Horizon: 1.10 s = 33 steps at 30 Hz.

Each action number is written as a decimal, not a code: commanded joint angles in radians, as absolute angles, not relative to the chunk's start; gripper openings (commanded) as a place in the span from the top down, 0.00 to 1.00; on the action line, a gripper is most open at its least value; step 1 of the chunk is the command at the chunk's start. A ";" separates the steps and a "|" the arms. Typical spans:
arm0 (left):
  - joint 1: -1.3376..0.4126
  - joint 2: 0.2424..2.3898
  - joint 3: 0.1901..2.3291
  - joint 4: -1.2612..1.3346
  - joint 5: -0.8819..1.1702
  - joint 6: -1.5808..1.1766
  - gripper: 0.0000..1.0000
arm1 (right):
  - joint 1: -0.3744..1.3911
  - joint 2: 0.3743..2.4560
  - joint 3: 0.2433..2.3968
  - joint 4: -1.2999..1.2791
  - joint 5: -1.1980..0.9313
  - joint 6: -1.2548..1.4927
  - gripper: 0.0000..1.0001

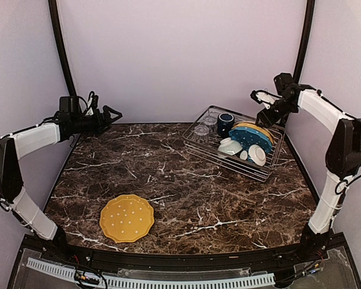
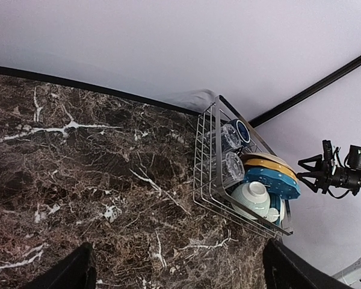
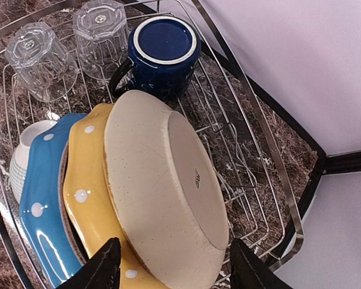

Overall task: Unload the mixed dishes from the dish rack
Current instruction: Grab the plate from the dish rack.

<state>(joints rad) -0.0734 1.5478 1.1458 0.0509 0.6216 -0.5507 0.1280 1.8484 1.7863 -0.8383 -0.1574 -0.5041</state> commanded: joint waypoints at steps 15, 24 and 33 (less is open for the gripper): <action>-0.069 1.579 1.143 0.095 0.664 -0.595 0.05 | 0.146 1.982 1.793 -0.707 0.058 -0.571 0.49; -0.068 1.565 1.162 0.048 0.639 -0.557 0.05 | 0.138 2.027 1.833 -0.673 0.062 -0.682 0.54; -0.068 1.561 1.169 0.021 0.610 -0.525 0.04 | 0.126 2.095 1.923 -0.734 -0.067 -0.837 0.85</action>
<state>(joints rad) -0.0738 1.5967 1.1458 0.0517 0.6277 -0.5587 0.1318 2.0514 1.8694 -0.7044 -0.0013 -0.7891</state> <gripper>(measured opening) 0.957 0.196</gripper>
